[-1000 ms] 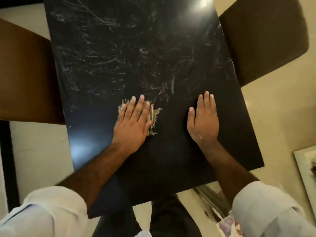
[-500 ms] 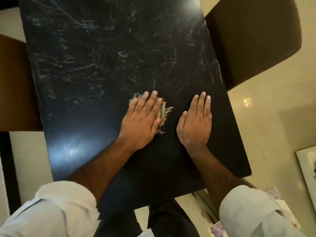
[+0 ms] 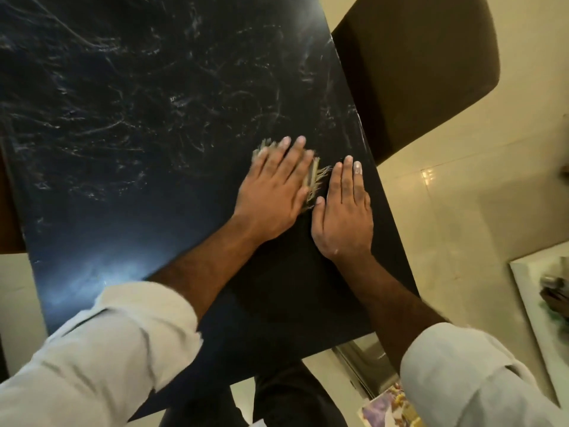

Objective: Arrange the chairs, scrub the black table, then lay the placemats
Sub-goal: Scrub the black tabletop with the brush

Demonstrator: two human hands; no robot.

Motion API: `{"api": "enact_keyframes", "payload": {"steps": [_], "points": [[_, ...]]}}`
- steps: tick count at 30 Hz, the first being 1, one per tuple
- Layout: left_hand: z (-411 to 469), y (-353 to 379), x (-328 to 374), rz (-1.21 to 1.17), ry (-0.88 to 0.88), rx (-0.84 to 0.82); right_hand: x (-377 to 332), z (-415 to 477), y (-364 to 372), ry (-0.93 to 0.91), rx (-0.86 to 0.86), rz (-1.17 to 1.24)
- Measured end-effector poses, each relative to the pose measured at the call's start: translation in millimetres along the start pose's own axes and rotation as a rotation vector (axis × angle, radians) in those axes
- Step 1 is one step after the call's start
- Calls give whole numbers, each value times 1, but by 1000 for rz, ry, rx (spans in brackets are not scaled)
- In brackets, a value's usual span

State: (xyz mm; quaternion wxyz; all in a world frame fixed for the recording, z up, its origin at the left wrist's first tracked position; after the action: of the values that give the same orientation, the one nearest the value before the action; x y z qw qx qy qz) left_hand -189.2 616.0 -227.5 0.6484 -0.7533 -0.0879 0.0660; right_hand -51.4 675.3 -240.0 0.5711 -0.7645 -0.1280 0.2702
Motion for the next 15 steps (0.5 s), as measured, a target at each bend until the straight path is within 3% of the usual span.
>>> {"api": "enact_keyframes", "payload": {"steps": [5, 9, 12, 15], "points": [[-51, 7, -88, 6, -260, -64, 1, -1, -2, 16, 19, -16], [3, -7, -100, -36, -421, 11, 2, 1, 0, 1, 12, -9], [48, -13, -62, -38, -364, 38, 3, 0, -1, -14, 6, 10], [35, -9, -25, -28, -214, 13, 2, -1, -2, -17, -12, 10]]}}
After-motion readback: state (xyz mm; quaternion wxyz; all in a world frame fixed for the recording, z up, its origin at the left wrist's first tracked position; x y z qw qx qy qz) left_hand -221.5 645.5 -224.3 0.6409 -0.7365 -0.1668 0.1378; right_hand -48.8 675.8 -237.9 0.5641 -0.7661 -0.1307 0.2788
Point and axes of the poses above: each hand's wrist, its own z-axis towards the middle knuckle, its own y-axis out of the palm, x = y × z, the point moved 8 cm from there along z, towards the middle knuckle, and after that the axes turned 7 degrees about z, right-handed, at the moved point
